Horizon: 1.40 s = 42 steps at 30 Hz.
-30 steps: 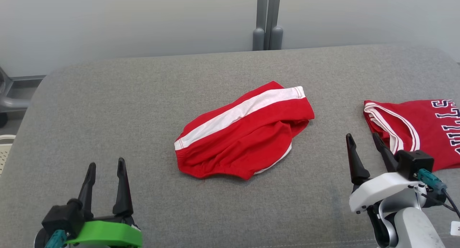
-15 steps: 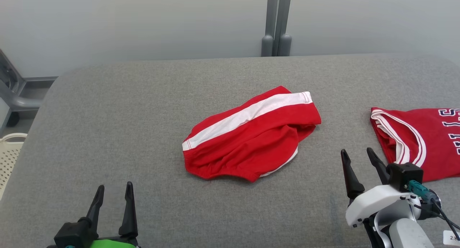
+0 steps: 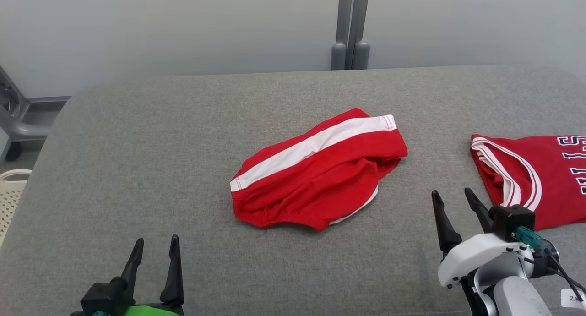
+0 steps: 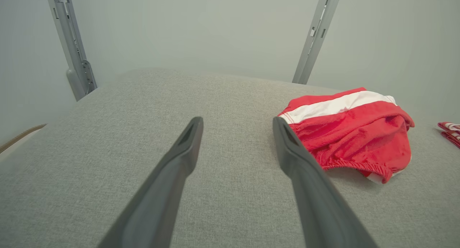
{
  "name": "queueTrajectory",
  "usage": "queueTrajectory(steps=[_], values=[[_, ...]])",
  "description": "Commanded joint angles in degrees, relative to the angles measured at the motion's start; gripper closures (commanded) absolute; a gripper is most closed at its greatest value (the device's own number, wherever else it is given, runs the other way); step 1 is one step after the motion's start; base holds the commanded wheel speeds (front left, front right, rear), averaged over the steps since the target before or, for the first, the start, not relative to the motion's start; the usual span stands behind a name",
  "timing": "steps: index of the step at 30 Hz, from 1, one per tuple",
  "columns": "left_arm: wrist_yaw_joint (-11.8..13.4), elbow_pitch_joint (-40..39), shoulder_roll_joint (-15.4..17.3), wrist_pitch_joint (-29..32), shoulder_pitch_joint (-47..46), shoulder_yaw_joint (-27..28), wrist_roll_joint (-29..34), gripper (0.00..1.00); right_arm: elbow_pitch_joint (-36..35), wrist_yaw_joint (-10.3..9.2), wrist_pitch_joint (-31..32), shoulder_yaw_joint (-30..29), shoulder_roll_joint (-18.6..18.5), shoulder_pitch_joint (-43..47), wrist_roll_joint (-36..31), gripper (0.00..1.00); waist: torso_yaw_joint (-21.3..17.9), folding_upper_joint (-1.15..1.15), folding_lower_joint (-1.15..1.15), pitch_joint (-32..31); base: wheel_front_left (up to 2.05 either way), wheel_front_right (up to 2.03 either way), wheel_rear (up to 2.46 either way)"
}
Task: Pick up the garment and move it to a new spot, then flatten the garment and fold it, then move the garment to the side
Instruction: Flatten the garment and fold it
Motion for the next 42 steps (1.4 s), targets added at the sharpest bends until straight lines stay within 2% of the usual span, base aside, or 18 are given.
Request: queueTrajectory(steps=[1, 5, 9, 10, 12, 19, 24, 28, 32, 42], values=[[-0.64, 0.97, -0.13, -0.01, -1.26, 0.08, -0.18, 0.00, -0.09, -0.02, 1.20, 0.50, -0.20, -0.90, -0.77, 0.00, -0.15, 0.00, 0.00, 0.23, 0.00, 0.00, 0.00], [-1.19, 2.34, -1.12, 5.94, -4.19, -0.78, -3.20, 0.00, -0.49, -0.02, 7.00, 1.83, -0.20, -3.49, -2.58, 0.00, -0.04, 0.00, 0.00, 1.36, 0.00, 0.00, 0.00], [-0.65, 3.98, -0.54, 16.83, -11.04, -1.78, -4.68, 0.00, -0.12, -0.02, 18.60, 4.01, -0.24, -8.67, -4.57, 0.00, 0.15, 0.00, 0.00, 3.97, 0.00, 0.00, 0.00], [-0.65, 3.98, -0.54, 16.83, -11.04, -1.78, -4.68, 0.00, -0.12, -0.02, 18.60, 4.01, -0.24, -8.67, -4.57, 0.00, 0.15, 0.00, 0.00, 3.97, 0.00, 0.00, 0.00], [-0.13, 5.20, -0.46, 22.83, -15.36, -2.84, -4.92, 0.00, 0.23, -0.05, 25.01, 4.51, -1.37, -12.43, -4.44, 0.00, 0.29, 0.00, 0.00, 5.66, 0.00, 0.00, 0.00], [3.94, 7.91, -2.58, 36.56, -28.41, -4.08, -6.92, 0.00, 3.60, -0.03, 44.81, 5.25, -5.28, -24.89, -0.54, 0.00, 0.70, 0.00, 0.00, 11.18, 0.00, 0.00, 0.00], [7.18, 9.20, -3.21, 44.56, -35.54, -5.99, -6.21, 0.00, 5.55, -0.02, 54.71, 5.06, -8.47, -32.35, 2.90, 0.00, 1.39, 0.00, 0.00, 14.80, 0.00, 0.00, 0.00], [8.70, 10.32, -2.71, 50.84, -39.39, -7.68, -4.96, 0.00, 6.69, -0.02, 57.50, 5.01, -10.11, -37.72, 3.94, 0.00, 1.74, 0.00, 0.00, 17.16, 0.00, 0.00, 0.00], [9.75, 10.10, -2.24, 56.25, -40.80, -8.50, -5.17, 0.00, 8.32, -0.02, 57.63, 6.04, -10.81, -41.53, 3.48, 0.00, 2.22, 0.00, 0.00, 18.49, 0.00, 0.00, 0.00], [9.88, 5.79, -3.54, 62.12, -37.66, -9.14, -10.21, 0.00, 12.45, -0.02, 55.27, 6.63, -12.28, -45.98, 3.41, 0.00, 3.54, 0.00, 0.00, 19.30, 0.00, 0.00, 0.00]])
